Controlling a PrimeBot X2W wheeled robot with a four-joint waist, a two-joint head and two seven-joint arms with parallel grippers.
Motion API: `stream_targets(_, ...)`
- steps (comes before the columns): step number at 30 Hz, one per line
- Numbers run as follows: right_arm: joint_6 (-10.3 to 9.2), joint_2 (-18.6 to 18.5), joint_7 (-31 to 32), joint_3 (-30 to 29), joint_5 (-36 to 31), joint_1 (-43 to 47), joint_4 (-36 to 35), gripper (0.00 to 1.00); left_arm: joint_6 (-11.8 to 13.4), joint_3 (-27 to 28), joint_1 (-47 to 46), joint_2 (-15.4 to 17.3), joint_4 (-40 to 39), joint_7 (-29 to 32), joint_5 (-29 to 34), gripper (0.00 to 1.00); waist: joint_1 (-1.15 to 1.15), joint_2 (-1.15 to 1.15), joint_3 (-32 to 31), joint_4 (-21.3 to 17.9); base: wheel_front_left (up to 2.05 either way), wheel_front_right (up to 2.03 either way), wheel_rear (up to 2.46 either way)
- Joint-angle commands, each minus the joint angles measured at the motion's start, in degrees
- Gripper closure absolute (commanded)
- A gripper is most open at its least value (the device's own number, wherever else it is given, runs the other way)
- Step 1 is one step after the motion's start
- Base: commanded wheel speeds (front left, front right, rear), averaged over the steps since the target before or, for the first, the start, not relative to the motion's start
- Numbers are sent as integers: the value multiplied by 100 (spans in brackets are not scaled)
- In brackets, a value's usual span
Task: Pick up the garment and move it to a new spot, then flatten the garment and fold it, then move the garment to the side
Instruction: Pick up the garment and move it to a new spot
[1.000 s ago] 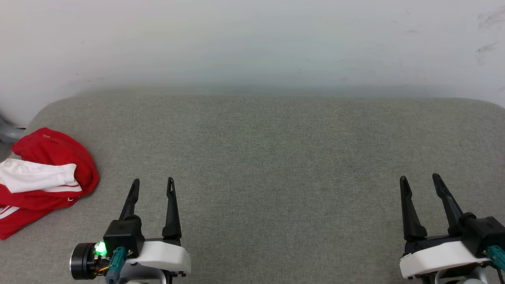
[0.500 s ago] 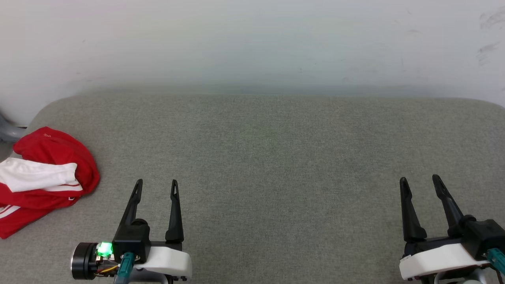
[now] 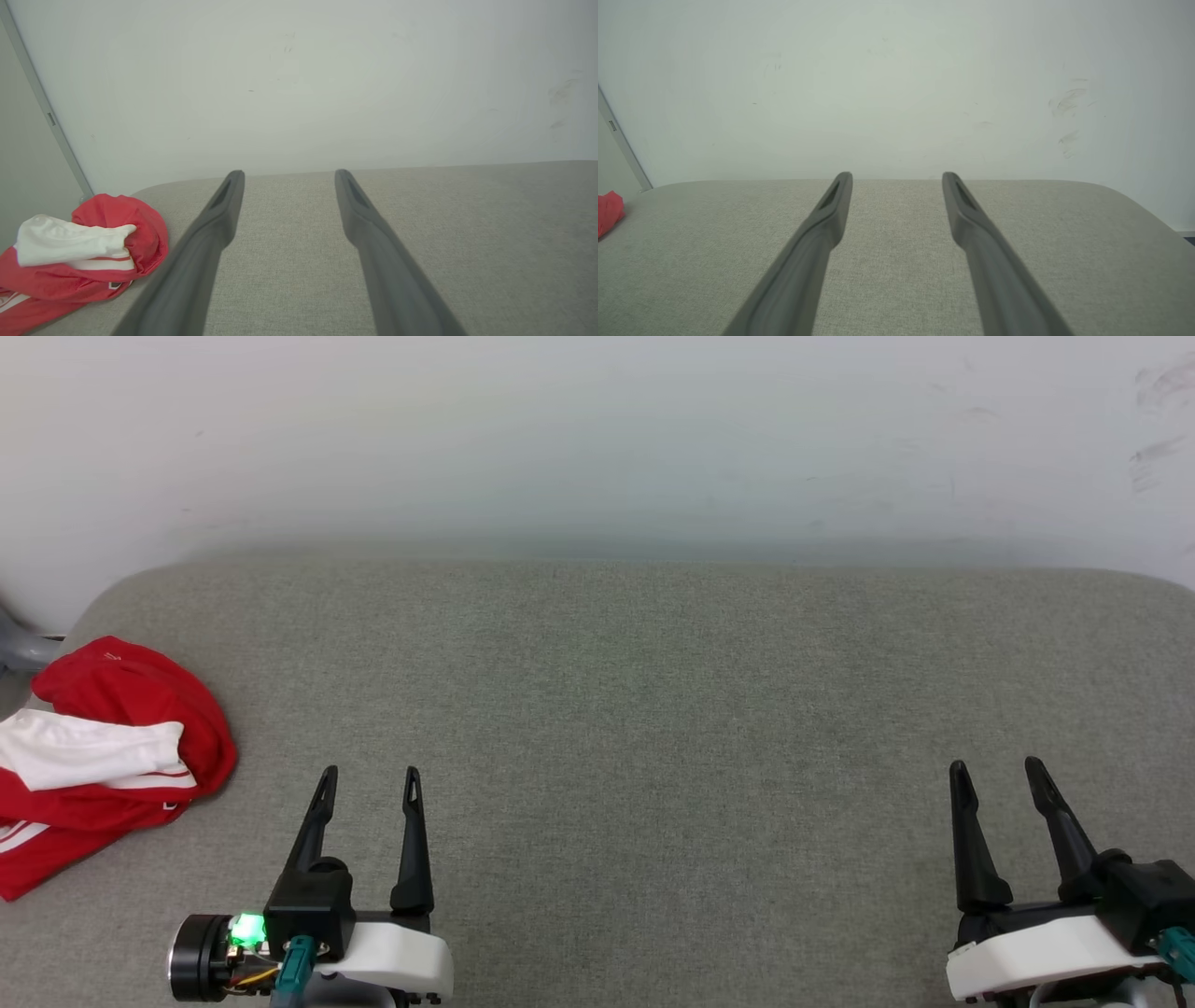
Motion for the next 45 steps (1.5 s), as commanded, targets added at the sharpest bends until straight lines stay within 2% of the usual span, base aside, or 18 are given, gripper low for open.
stream_targets(1,-4,9,-16,0,17,56,13,0,-31,29,38,-26,12,-16,22,0,0,0,-2,1,0,0,0)
stream_targets(12,-4,9,-16,-6,36,84,24,0,-101,69,14,-69,63,-16,64,0,0,0,-6,62,0,0,0)
stream_targets(20,-4,10,-15,50,35,77,-9,0,-116,101,-84,-71,97,-15,106,0,0,0,9,420,0,0,0)
stream_targets(45,-4,9,-15,181,-5,154,-92,0,-144,415,12,-81,116,-15,55,0,0,0,-20,2363,0,0,0)
